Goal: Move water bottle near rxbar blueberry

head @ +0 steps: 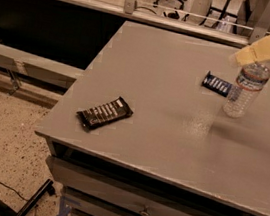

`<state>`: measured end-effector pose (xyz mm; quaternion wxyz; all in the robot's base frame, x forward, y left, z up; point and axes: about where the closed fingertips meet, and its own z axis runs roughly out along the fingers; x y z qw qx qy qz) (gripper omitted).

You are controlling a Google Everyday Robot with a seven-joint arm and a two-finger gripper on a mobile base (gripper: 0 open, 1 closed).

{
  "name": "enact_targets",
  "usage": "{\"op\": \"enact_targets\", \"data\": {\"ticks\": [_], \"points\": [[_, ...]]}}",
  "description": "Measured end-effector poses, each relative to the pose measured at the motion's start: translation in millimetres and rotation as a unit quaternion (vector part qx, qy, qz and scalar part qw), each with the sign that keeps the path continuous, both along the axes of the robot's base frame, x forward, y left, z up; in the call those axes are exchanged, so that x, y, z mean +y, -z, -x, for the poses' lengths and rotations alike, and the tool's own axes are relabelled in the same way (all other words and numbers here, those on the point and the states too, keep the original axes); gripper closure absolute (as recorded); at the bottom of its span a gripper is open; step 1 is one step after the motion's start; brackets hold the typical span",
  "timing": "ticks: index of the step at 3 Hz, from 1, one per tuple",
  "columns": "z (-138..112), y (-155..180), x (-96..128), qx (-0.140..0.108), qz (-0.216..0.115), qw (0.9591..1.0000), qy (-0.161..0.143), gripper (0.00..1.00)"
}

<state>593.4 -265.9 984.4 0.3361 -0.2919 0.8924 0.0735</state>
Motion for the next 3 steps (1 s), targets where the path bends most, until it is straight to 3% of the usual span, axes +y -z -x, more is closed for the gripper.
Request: {"op": "enact_targets", "data": {"ticks": [3], "points": [[33, -30, -45, -0.055, -0.013, 0.9983, -0.011, 0.0]]}}
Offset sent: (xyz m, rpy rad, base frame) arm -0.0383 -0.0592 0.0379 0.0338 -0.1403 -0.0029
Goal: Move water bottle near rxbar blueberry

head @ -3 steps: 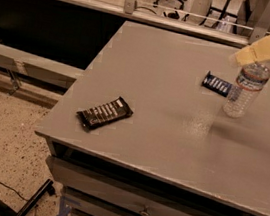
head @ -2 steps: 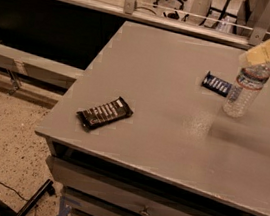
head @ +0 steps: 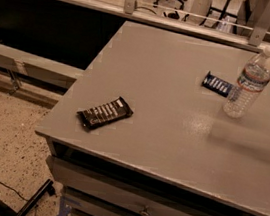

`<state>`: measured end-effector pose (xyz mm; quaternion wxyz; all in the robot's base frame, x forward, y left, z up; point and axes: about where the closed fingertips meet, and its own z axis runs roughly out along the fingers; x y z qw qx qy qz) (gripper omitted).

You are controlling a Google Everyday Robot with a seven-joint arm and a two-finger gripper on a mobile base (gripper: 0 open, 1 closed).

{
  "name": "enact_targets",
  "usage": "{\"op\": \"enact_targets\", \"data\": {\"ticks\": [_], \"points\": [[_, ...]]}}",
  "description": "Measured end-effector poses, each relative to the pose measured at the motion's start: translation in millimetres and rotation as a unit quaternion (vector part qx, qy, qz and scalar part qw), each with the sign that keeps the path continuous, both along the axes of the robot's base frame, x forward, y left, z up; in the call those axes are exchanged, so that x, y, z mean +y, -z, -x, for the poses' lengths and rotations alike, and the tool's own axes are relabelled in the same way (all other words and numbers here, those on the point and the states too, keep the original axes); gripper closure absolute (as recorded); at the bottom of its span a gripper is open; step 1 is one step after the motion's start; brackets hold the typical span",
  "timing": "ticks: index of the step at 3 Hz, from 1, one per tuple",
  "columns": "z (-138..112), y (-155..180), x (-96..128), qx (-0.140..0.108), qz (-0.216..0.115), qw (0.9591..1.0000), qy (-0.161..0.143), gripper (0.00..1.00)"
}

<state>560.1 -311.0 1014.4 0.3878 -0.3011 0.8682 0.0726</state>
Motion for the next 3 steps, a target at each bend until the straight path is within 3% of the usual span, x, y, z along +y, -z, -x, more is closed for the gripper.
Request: {"op": "enact_targets", "data": {"ticks": [2, 3], "points": [[29, -12, -18, -0.012, 0.022, 0.999, -0.037, 0.0], [29, -12, -18, -0.012, 0.022, 0.999, -0.037, 0.0]]}}
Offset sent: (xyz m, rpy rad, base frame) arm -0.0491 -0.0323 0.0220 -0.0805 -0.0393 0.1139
